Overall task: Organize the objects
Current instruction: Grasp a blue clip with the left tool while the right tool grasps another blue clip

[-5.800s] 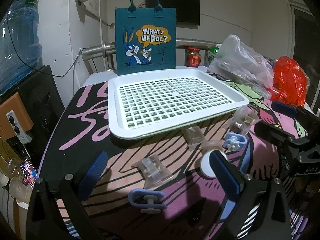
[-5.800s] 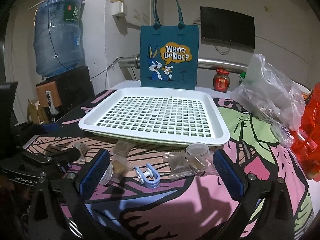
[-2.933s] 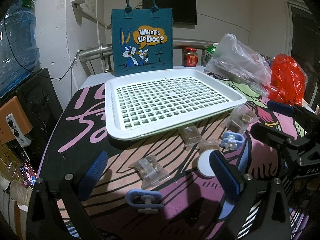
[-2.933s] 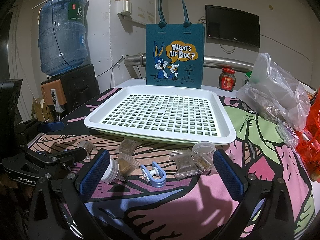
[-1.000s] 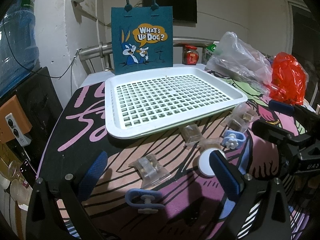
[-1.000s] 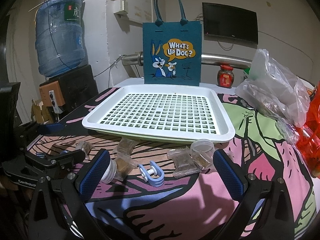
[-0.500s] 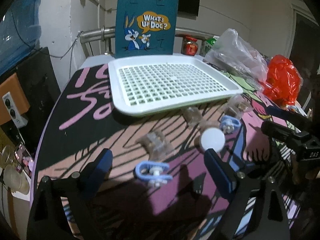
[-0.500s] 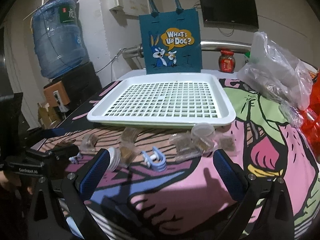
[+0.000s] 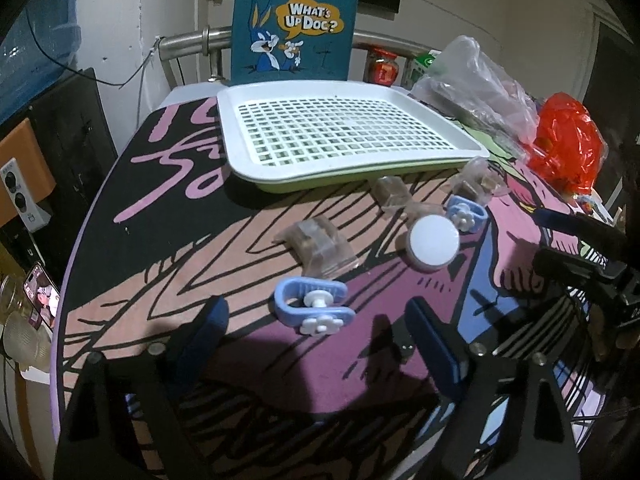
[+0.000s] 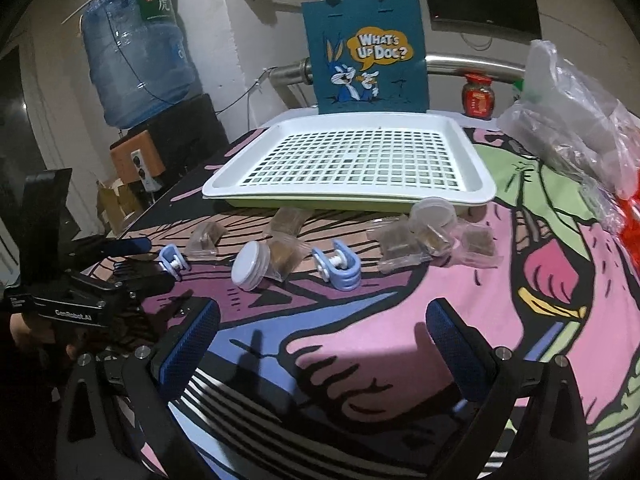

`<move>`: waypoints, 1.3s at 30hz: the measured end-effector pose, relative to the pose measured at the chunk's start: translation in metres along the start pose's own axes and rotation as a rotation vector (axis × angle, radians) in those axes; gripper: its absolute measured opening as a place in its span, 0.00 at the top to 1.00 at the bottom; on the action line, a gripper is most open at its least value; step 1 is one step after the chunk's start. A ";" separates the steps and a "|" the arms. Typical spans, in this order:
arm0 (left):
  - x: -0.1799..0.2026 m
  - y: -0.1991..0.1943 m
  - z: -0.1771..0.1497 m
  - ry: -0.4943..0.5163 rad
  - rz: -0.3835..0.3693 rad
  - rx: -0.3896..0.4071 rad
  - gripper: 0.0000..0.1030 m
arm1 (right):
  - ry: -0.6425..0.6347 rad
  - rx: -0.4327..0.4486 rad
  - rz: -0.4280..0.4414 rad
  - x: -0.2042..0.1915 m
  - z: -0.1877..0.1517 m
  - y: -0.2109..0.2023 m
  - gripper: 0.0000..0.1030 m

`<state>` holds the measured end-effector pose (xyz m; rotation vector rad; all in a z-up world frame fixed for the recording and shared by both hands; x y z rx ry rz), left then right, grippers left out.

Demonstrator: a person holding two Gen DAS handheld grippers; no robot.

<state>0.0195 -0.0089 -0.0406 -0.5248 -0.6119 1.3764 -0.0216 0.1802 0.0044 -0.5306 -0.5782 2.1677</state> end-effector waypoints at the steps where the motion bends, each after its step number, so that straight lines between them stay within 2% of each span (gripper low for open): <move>1: 0.000 0.001 -0.001 -0.002 -0.002 -0.007 0.16 | -0.004 -0.006 0.008 -0.001 0.001 0.003 0.00; 4: -0.001 0.003 -0.001 -0.005 -0.003 -0.016 0.17 | -0.032 -0.033 -0.003 -0.002 0.005 0.013 0.02; 8: -0.001 0.004 0.000 -0.006 -0.003 -0.016 0.18 | -0.080 -0.079 -0.005 0.001 0.009 0.031 0.21; 14: 0.001 0.009 -0.002 0.000 -0.015 -0.039 0.37 | -0.084 -0.143 -0.020 0.010 0.006 0.058 0.43; 15: 0.001 0.009 -0.001 0.001 -0.014 -0.038 0.45 | -0.074 -0.158 -0.008 0.011 0.005 0.061 0.53; 16: 0.002 0.008 -0.001 0.003 -0.013 -0.035 0.52 | -0.070 -0.164 -0.008 0.012 0.005 0.063 0.57; 17: 0.002 0.008 -0.001 0.002 -0.013 -0.033 0.60 | -0.070 -0.163 -0.011 0.012 0.005 0.063 0.64; 18: 0.002 0.008 -0.001 0.001 -0.018 -0.032 0.60 | -0.074 -0.163 -0.009 0.012 0.005 0.063 0.74; 19: 0.002 0.008 -0.001 -0.001 -0.020 -0.031 0.60 | -0.078 -0.163 -0.006 0.011 0.004 0.063 0.76; 28: 0.007 -0.004 0.013 -0.005 -0.035 0.022 0.60 | -0.074 -0.075 -0.006 0.008 0.015 0.041 0.76; 31: 0.013 -0.012 0.030 0.009 -0.044 0.068 0.60 | -0.084 -0.029 -0.013 0.004 0.026 0.028 0.76; 35: 0.024 -0.023 0.059 0.034 -0.054 0.176 0.60 | -0.094 0.062 -0.016 -0.002 0.046 0.011 0.76; 39: 0.034 -0.016 0.071 0.049 -0.057 0.236 0.60 | -0.082 0.127 -0.018 -0.004 0.056 0.004 0.76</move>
Point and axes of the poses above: each gripper's, at about its wrist camera, not at the fingertips, and y roughly the way its jaws point, x to its right, z to its top, the point moved 7 cm from there along y, roughly the way its jaws point, and after that the axes turned 6 degrees about x, right-handed, at the moved point
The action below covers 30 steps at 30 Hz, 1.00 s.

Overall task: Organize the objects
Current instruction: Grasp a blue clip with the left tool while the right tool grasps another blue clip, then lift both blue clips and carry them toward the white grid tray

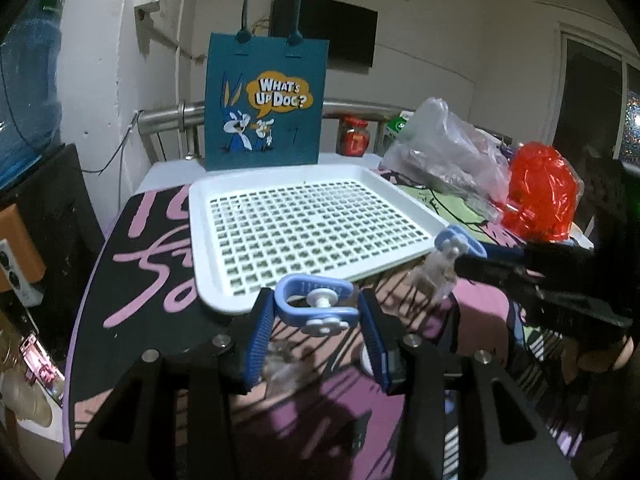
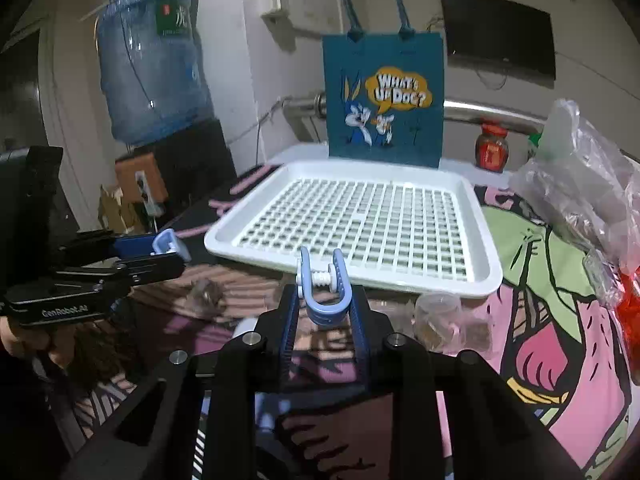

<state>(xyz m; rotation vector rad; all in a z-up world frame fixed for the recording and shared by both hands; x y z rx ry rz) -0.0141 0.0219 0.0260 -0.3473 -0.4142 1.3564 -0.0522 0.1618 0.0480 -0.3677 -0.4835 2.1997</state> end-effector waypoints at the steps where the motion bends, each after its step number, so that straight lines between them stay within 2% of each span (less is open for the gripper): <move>1: 0.000 0.003 0.000 0.001 -0.001 0.003 0.60 | 0.000 0.006 0.000 0.000 -0.001 0.000 0.76; 12: 0.005 0.024 -0.019 0.037 0.029 -0.014 0.60 | 0.014 0.002 -0.037 0.008 -0.016 0.016 0.76; 30: 0.009 0.023 -0.018 0.061 0.037 -0.002 0.60 | 0.004 0.026 -0.030 0.006 -0.016 0.012 0.76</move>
Point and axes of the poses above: each gripper's, at about its wrist camera, not at the fingertips, and y roughly the way its jaws point, x to its right, z to its top, the point moved 7 cm from there along y, roughly the way its jaws point, and after that the axes turned 6 degrees about x, right-handed, at the moved point
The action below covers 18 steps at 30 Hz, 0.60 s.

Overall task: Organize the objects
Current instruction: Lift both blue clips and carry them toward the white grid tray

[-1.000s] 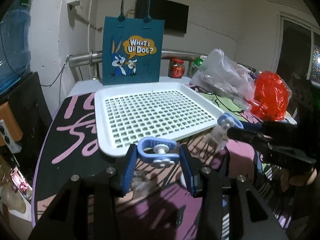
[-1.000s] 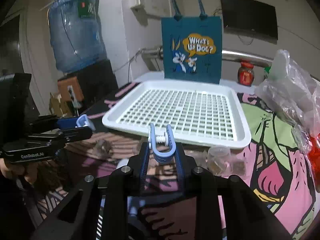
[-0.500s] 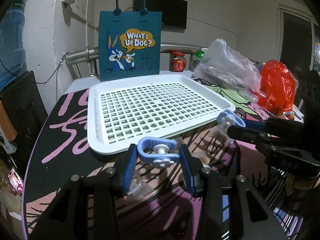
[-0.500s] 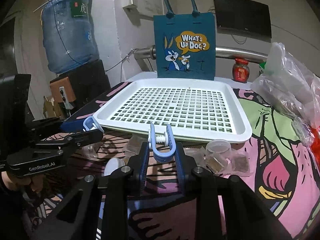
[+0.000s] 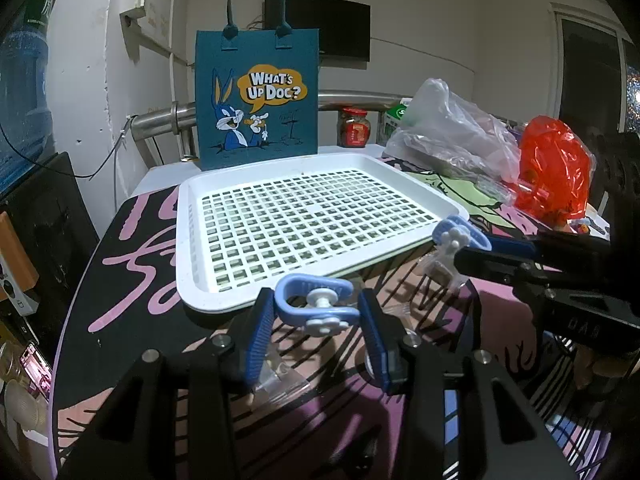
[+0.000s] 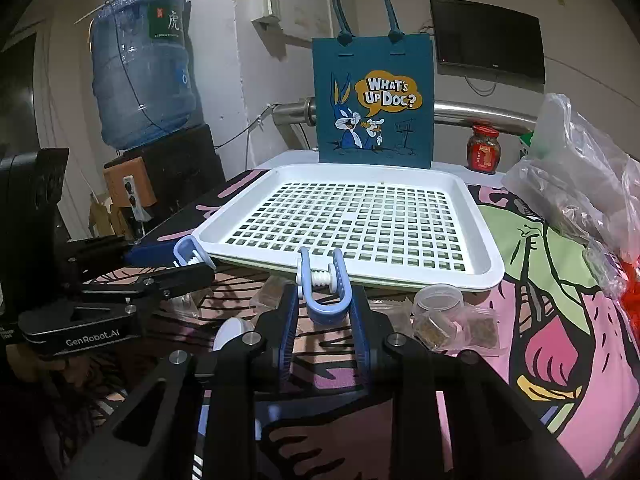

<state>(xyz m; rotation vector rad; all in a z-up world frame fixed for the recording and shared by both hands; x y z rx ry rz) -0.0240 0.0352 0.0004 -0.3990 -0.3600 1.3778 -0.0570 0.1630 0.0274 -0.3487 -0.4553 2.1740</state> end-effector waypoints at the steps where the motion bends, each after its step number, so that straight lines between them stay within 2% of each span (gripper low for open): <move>1: 0.000 0.000 0.000 0.000 0.000 0.000 0.60 | 0.002 -0.001 0.002 0.000 0.000 0.000 0.76; 18: 0.001 0.000 -0.001 -0.002 -0.001 -0.004 0.60 | 0.012 -0.004 0.006 0.002 0.000 0.001 0.76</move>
Point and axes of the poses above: each gripper's, at about its wrist camera, not at the fingertips, and y roughly the way its jaws point, x to its right, z to its top, the point moved 7 cm from there along y, roughly the way its jaws point, and after that the axes turned 6 degrees about x, right-handed, at the moved point
